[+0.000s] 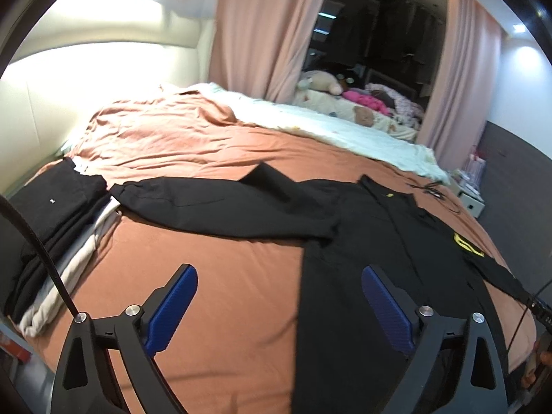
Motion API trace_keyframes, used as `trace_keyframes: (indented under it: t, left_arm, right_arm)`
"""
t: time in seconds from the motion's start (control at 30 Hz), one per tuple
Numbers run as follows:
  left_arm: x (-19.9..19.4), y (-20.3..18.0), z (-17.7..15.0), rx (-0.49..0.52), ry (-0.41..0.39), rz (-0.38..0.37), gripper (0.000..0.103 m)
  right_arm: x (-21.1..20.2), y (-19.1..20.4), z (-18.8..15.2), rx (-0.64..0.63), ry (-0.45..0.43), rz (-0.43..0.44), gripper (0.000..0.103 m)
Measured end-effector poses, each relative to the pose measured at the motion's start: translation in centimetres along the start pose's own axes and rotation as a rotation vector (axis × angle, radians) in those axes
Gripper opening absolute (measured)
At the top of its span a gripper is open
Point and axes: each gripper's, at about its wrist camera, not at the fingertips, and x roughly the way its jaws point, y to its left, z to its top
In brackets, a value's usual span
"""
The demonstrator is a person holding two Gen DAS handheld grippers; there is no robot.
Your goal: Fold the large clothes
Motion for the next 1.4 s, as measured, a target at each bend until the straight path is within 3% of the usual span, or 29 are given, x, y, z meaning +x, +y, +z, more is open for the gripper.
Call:
trace_keyframes:
  t: [0.33,0.57,0.8,1.03,1.1,1.2,1.3,1.4]
  left_arm:
    - [6.7,5.9,4.1,-0.095,0.066,0.111,0.077]
    - [11.5,10.3,5.6,-0.181,0.105,0.178,0.074]
    - [17.4,14.1,5.4,-0.267,0.188,0.236,0.065]
    - [22.9,17.4,4.2,-0.372,0.248,0.296,0.058]
    - [24.3,18.7,3.7,-0.407,0.278,0.344,0.057]
    - [25.0,19.6,3.7,-0.400,0.270,0.410,0.035]
    - [25.3,19.4,4.3,-0.354,0.281,0.436,0.005]
    - [24.3,18.5,5.5,-0.321,0.246,0.418,0.001]
  right_arm:
    - [7.3,-0.6,4.5,-0.029,0.086,0.097,0.076]
    - [12.6,-0.3,7.2,-0.059,0.125,0.139,0.064]
    - [17.0,0.9,9.8,-0.043,0.133,0.195,0.063]
    - [21.5,1.7,10.3,-0.058,0.192,0.258,0.036]
    - [22.5,1.8,10.3,-0.056,0.208,0.276,0.034]
    - [23.9,2.2,10.7,-0.046,0.230,0.295,0.033]
    - [25.2,2.8,11.1,-0.037,0.255,0.318,0.029]
    - [26.5,4.0,11.4,-0.028,0.277,0.348,0.025]
